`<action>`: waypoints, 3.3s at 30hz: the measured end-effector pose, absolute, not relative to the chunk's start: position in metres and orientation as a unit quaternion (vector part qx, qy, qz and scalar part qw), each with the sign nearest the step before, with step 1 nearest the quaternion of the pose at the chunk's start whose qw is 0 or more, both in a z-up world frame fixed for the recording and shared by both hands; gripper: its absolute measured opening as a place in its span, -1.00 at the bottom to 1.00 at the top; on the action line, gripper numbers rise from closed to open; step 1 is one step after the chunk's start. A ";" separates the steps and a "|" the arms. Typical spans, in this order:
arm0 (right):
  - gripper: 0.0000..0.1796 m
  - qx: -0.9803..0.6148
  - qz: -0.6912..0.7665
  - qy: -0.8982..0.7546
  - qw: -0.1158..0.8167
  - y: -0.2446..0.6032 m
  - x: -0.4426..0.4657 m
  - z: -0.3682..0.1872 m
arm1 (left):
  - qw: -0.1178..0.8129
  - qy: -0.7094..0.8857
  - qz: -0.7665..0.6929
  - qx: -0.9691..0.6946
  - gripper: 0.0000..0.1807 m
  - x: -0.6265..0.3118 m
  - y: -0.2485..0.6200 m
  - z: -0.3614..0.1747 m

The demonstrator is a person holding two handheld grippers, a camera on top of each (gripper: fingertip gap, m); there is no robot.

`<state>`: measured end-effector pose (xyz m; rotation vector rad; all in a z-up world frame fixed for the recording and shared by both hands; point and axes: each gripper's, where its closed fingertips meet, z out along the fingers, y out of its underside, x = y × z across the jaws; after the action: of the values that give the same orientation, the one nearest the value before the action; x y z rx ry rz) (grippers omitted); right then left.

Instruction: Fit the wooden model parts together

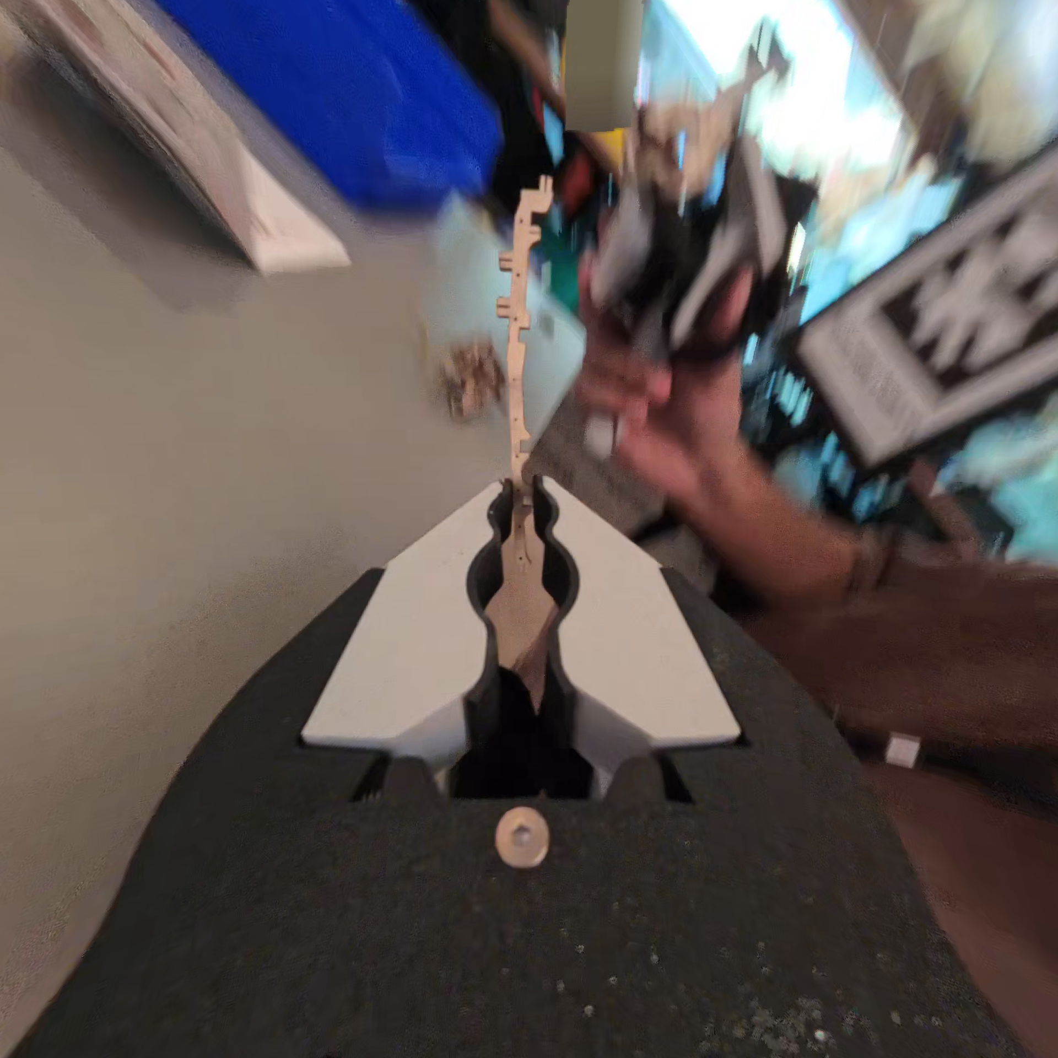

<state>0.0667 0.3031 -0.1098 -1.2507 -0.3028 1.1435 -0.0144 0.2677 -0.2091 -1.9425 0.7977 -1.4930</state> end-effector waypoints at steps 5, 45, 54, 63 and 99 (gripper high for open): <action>-0.64 -0.488 0.487 -0.048 0.723 0.324 0.028 -0.088 | 0.295 0.040 -0.715 -0.632 -0.97 -0.030 0.327 -0.157; -0.62 -0.479 0.546 0.093 0.681 0.410 -0.069 -0.169 | 0.483 0.089 -0.406 -0.771 -0.96 -0.069 0.393 -0.205; -0.62 -0.487 0.541 0.091 0.680 0.412 -0.071 -0.178 | 0.467 0.063 -0.427 -0.772 -0.96 -0.074 0.402 -0.209; -0.62 -0.490 0.525 0.076 0.692 0.409 -0.076 -0.179 | 0.466 0.047 -0.459 -0.755 -0.95 -0.074 0.401 -0.203; -0.62 -0.472 0.664 0.032 0.579 0.402 -0.076 -0.158 | 0.598 0.297 -0.122 -0.734 -0.96 -0.083 0.398 -0.179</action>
<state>-0.0762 0.4021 -0.1580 -1.1029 0.0738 1.5525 -0.0826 0.3976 -0.1792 -1.7042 0.6893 -0.2835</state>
